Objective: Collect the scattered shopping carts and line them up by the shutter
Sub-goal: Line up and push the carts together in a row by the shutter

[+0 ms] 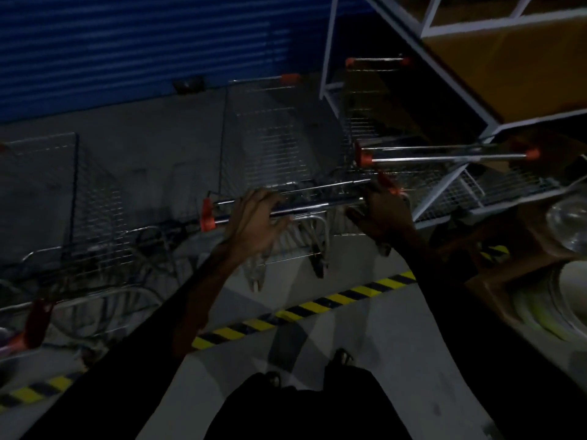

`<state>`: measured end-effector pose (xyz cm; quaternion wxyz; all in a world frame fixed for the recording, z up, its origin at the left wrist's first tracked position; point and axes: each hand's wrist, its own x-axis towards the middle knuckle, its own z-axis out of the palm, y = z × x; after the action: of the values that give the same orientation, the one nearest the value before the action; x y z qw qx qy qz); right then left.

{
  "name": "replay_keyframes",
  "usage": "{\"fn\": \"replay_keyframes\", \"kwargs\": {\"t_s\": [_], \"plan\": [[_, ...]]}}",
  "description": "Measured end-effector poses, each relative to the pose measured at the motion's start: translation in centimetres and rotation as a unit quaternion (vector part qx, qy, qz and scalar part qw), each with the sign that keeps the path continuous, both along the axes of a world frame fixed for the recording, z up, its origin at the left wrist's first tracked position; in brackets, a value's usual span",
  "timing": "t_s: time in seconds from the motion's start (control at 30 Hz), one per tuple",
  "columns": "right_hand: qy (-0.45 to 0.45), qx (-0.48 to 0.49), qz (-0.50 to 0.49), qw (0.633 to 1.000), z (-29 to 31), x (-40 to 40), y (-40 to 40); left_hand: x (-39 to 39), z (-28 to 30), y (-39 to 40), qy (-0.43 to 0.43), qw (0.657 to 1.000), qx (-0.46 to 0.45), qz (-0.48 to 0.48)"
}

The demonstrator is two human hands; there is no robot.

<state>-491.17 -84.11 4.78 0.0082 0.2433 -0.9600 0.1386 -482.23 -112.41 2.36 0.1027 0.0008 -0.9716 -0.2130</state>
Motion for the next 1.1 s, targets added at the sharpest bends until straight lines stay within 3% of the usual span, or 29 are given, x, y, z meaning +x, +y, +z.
{"fn": "replay_keyframes", "kwargs": {"t_s": [0.1,0.2,0.23,0.3,0.4,0.57,0.87,1.1], "plan": [[-0.008,0.087,0.057,0.995,-2.3,-4.1,0.8,-1.9,-2.1,-1.2,-0.06,0.996,-0.047,0.037],[-0.153,-0.006,0.068,0.986,-4.3,-7.3,1.7,-1.4,-2.7,-1.8,-0.104,0.984,-0.116,0.09],[-0.174,0.004,0.066,0.982,-4.3,-7.6,1.5,-1.2,-2.4,-1.9,-0.124,0.979,-0.132,0.099],[-0.068,0.174,0.099,0.977,-4.5,-8.3,1.1,-1.5,-1.5,-1.7,-0.178,0.967,-0.149,0.102],[-0.057,0.205,0.117,0.97,-3.4,-8.5,0.9,-2.1,-0.6,-1.2,-0.238,0.95,-0.168,0.116],[-0.093,0.221,0.126,0.963,-3.3,-8.8,1.0,-1.0,-0.8,-0.1,-0.226,0.949,-0.178,0.127],[-0.018,0.187,0.158,0.969,-5.1,-5.2,3.6,4.0,-1.9,2.3,-0.191,0.947,-0.211,0.15],[-0.038,0.189,0.155,0.969,-5.2,0.1,4.9,9.6,-2.0,3.8,-0.184,0.949,-0.214,0.141]]}}
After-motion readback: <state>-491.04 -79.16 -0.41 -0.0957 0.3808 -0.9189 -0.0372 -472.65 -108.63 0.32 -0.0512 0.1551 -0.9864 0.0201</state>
